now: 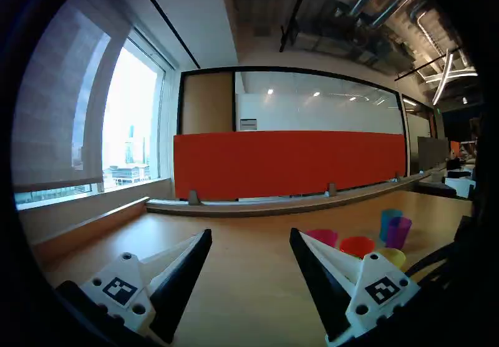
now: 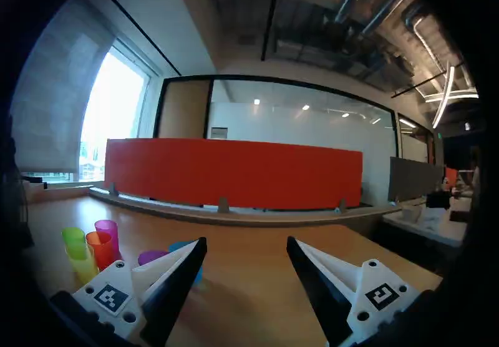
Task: Pour water
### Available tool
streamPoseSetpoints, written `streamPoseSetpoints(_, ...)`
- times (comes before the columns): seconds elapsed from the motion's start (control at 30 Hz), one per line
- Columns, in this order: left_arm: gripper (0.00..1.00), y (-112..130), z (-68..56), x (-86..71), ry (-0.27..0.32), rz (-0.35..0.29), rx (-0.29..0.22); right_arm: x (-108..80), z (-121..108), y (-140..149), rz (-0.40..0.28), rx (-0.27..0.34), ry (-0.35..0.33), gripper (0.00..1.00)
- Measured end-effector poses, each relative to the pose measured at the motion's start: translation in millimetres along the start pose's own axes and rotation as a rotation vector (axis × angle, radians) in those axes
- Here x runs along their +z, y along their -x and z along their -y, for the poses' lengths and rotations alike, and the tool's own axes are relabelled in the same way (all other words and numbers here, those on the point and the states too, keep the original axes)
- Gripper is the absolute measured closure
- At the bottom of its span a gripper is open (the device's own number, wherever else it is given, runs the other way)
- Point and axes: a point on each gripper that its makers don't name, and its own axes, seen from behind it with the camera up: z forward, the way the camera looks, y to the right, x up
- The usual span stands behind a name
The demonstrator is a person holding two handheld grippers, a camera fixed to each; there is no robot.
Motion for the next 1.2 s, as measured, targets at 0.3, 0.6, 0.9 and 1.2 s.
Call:
streamPoseSetpoints(0.3, 0.07, -32, -0.8, 4.1, 0.023, -0.007, -0.003, 3.0, 6, -39, -0.032, -0.018, -0.033, 0.01)
streamPoseSetpoints(0.6, 0.07, -56, -3.7, 9.1, 0.043, 0.005, 0.017, 8.5, 5, -59, -0.006, -0.004, -0.037, 0.01)
streamPoseSetpoints(0.9, 0.07, -68, -0.3, 13.2, 0.055, 0.023, -0.001, 13.9, -1, -75, -0.003, 0.014, -0.028, 0.01)
streamPoseSetpoints(1.2, 0.08, -71, 3.1, 15.9, 0.074, 0.049, 0.002, 16.8, 2, -79, 0.024, -0.003, -0.042, 0.01)
